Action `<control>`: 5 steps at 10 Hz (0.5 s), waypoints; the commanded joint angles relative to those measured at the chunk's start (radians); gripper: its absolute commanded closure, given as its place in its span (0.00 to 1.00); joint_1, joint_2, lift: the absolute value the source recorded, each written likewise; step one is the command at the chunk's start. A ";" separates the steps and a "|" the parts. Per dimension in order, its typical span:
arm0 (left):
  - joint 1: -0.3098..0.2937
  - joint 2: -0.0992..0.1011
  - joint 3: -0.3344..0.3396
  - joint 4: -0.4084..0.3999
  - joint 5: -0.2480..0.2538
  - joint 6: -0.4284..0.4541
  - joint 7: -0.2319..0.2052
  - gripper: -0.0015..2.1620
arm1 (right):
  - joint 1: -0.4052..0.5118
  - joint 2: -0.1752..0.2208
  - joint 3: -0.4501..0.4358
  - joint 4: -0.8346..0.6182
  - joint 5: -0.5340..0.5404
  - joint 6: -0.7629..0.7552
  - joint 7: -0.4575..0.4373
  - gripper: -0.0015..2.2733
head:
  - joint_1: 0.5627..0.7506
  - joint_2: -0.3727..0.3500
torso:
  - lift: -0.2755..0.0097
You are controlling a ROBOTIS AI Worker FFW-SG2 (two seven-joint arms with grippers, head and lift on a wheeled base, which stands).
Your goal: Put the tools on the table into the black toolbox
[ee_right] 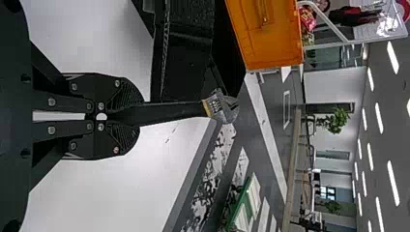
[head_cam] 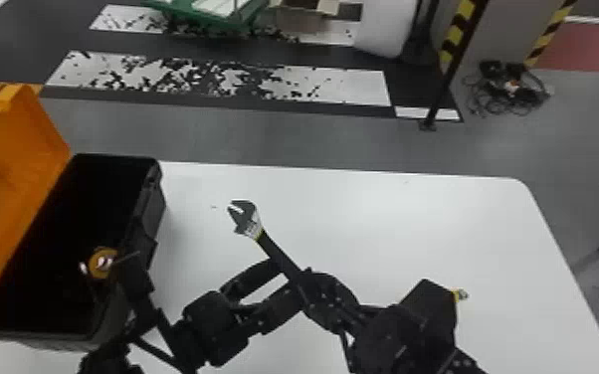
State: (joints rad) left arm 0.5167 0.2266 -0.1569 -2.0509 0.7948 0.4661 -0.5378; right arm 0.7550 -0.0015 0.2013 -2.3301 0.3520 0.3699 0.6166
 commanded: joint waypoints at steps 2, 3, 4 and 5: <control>-0.020 -0.001 -0.001 0.011 -0.002 0.000 0.012 0.04 | 0.004 0.002 0.021 -0.002 0.010 0.001 0.000 0.99 | 0.70 0.46 | 0.83; -0.021 -0.001 -0.003 0.015 0.003 0.000 0.010 0.04 | 0.003 0.002 0.024 -0.002 0.012 0.004 -0.001 0.99 | 0.70 0.47 | 0.83; -0.023 -0.003 -0.003 0.018 -0.003 0.000 -0.004 0.10 | 0.003 0.002 0.024 -0.002 0.012 0.007 -0.001 0.99 | 0.70 0.48 | 0.83; -0.024 -0.003 -0.001 0.023 -0.005 -0.003 -0.018 0.20 | 0.001 0.002 0.024 -0.002 0.012 0.007 -0.001 0.99 | 0.70 0.48 | 0.83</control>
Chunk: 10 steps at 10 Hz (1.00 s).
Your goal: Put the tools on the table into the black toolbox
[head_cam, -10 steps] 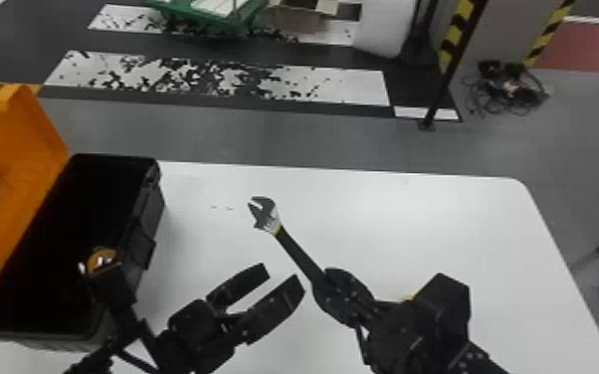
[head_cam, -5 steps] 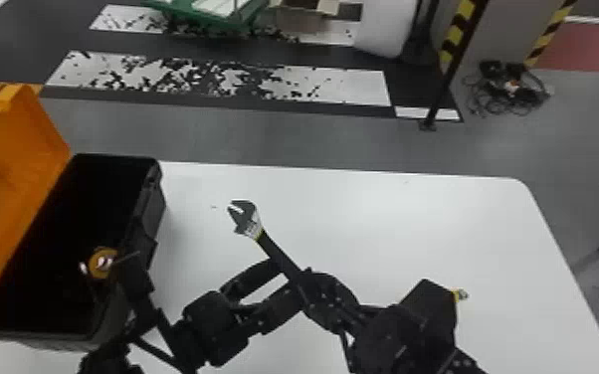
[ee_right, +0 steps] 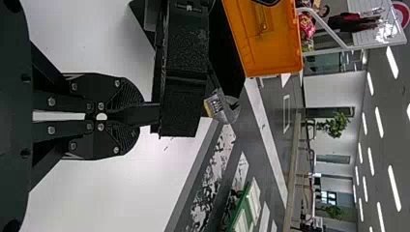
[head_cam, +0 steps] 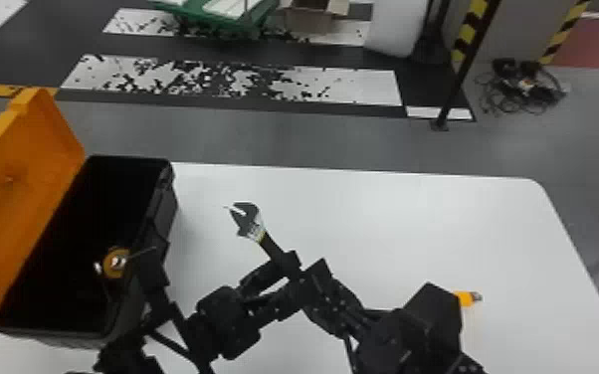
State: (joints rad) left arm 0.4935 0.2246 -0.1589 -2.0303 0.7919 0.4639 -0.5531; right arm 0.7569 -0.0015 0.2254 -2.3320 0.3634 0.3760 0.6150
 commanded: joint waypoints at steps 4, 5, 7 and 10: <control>-0.012 -0.004 0.007 0.028 -0.007 -0.004 -0.050 0.87 | -0.007 0.002 -0.004 0.003 -0.001 0.007 -0.001 0.99 | 0.70 0.47 | 0.83; -0.012 -0.004 0.009 0.028 -0.020 -0.004 -0.059 0.99 | -0.008 0.002 -0.004 0.005 -0.001 0.007 -0.001 0.99 | 0.70 0.48 | 0.83; -0.009 -0.004 0.019 0.025 -0.025 -0.004 -0.059 0.99 | -0.008 0.002 -0.004 0.003 -0.001 0.007 -0.001 0.99 | 0.70 0.48 | 0.83; 0.000 -0.004 0.033 0.022 -0.030 -0.004 -0.051 0.99 | -0.007 0.002 -0.004 0.003 -0.012 0.007 -0.009 0.88 | 0.70 0.50 | 0.83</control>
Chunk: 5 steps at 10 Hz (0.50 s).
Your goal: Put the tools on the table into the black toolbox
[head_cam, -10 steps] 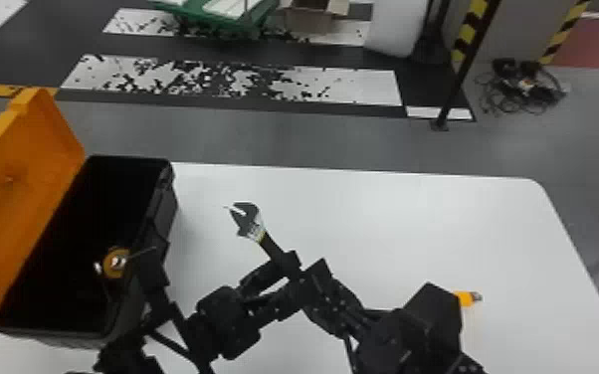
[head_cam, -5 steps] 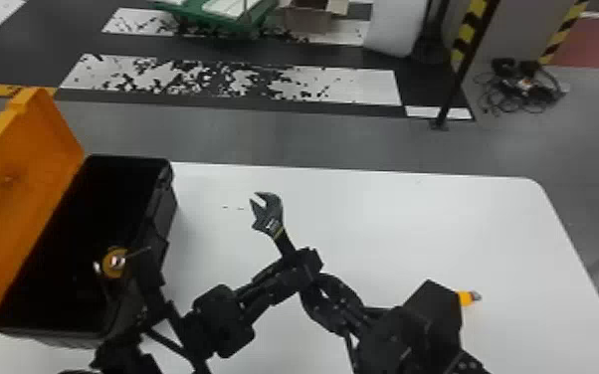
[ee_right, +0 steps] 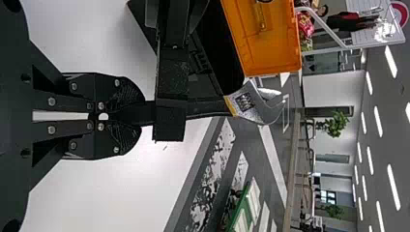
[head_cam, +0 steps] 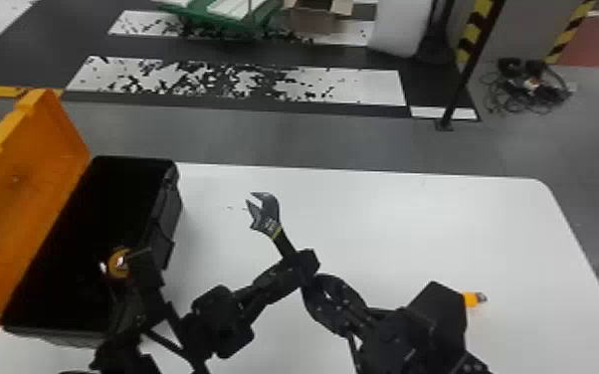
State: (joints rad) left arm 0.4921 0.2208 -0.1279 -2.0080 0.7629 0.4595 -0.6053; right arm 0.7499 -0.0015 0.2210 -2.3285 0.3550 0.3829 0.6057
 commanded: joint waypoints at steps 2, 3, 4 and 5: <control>0.002 0.000 0.007 0.000 -0.001 0.000 0.004 0.99 | 0.005 0.002 0.000 -0.002 -0.010 -0.003 -0.007 0.31 | 0.70 0.51 | 0.83; 0.002 -0.001 0.010 0.000 0.001 0.000 0.004 0.99 | 0.008 0.002 0.000 -0.003 -0.010 0.000 -0.007 0.08 | 0.70 0.51 | 0.83; 0.002 -0.001 0.011 0.002 0.003 0.000 0.007 0.99 | 0.011 0.002 -0.002 -0.006 -0.014 0.003 -0.007 0.02 | 0.70 0.51 | 0.83; 0.003 -0.001 0.011 0.000 0.004 0.000 0.013 0.99 | 0.013 0.002 -0.003 -0.008 -0.022 0.003 -0.009 0.01 | 0.70 0.51 | 0.83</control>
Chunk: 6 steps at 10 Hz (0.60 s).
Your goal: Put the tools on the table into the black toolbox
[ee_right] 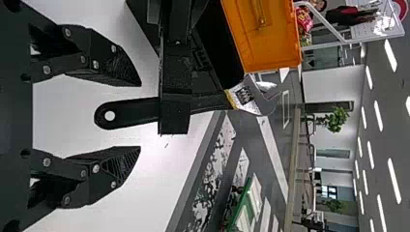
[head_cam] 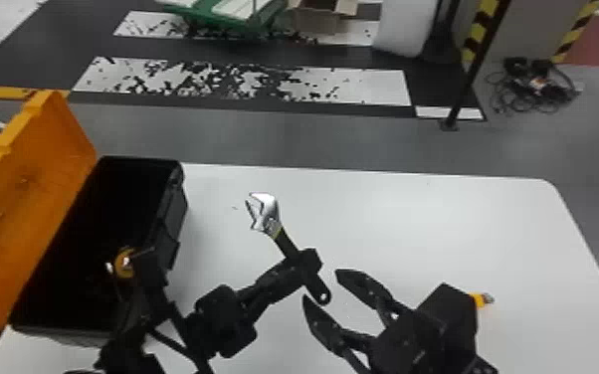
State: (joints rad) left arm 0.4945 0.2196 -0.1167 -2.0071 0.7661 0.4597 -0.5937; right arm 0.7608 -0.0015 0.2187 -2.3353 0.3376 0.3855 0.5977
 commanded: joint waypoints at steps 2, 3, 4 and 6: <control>0.004 0.000 0.017 -0.007 -0.002 -0.003 0.008 0.99 | 0.018 0.002 -0.024 -0.010 -0.031 -0.003 -0.001 0.01 | 0.70 0.51 | 0.83; 0.006 0.000 0.037 -0.012 -0.001 -0.003 0.008 0.99 | 0.031 0.002 -0.050 -0.013 -0.061 -0.003 0.001 0.02 | 0.70 0.51 | 0.83; 0.010 0.001 0.063 -0.016 0.001 0.000 0.008 0.99 | 0.044 0.002 -0.079 -0.015 -0.083 -0.015 0.001 0.02 | 0.70 0.51 | 0.83; 0.027 0.000 0.112 -0.056 -0.021 -0.019 0.029 0.99 | 0.061 0.002 -0.131 -0.015 -0.138 -0.024 0.001 0.02 | 0.70 0.52 | 0.83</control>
State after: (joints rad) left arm 0.5166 0.2195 -0.0176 -2.0516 0.7554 0.4499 -0.5667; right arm 0.8173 -0.0015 0.1038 -2.3500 0.2174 0.3658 0.5983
